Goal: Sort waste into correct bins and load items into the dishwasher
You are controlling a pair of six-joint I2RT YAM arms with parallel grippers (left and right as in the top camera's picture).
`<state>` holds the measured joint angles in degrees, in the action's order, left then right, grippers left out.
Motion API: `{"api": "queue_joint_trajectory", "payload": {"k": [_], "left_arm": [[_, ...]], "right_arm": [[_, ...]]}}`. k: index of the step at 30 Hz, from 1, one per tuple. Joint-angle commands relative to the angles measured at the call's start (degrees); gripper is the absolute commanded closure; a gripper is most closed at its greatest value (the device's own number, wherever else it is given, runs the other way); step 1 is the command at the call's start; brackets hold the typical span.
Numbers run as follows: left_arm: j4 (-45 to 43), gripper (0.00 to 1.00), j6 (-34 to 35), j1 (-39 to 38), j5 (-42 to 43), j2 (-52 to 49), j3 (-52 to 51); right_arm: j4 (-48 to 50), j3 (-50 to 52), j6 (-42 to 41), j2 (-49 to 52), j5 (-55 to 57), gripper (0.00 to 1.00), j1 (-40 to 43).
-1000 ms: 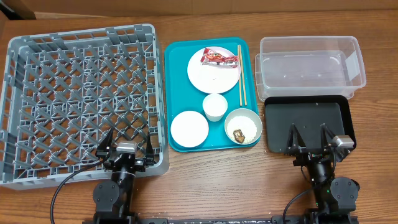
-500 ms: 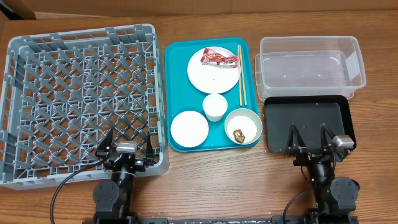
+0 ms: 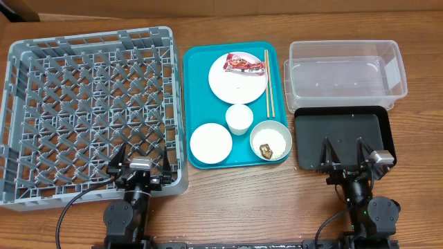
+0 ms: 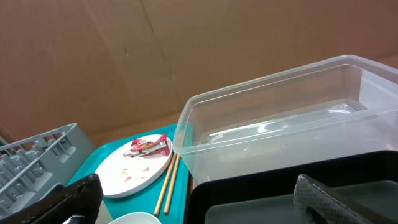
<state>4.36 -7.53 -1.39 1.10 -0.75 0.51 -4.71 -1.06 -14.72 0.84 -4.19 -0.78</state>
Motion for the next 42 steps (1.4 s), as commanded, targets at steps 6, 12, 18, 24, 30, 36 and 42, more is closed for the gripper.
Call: {"api": "queue_joint_trajectory", "payload": {"k": [6,12,18,24,30,36,42], "left_arm": [[0.07,0.0,-0.87,0.42,-0.46,0.48,-0.24],[0.07,0.0,-0.85,0.42,-0.42,0.48,-0.24],[0.07,0.0,-0.85,0.42,-0.42,0.48,-0.24],[-3.13,0.0,-1.31,0.42,-0.44,0.48,-0.24],[-13.09,0.0,0.07,0.42,0.0,0.48,0.72],[-7.41,0.0,1.7,0.42,-0.07,-3.67,12.83],[-2.1,0.0,1.99,0.42,0.07,-14.95,27.41]], "right_arm": [[0.33,0.61,0.35,-0.68,0.44,0.0,0.15],[0.33,0.61,0.37,-0.68,0.44,0.0,0.15],[0.33,0.61,0.37,-0.68,0.44,0.0,0.15],[0.68,0.59,-0.46,-0.68,-1.07,0.0,0.15],[2.56,0.07,0.0,-0.68,-6.62,0.0,0.15],[0.98,-7.74,4.2,-0.02,-10.67,0.0,0.15],[-1.92,-19.65,4.76,6.62,-15.93,0.0,0.15]]}}
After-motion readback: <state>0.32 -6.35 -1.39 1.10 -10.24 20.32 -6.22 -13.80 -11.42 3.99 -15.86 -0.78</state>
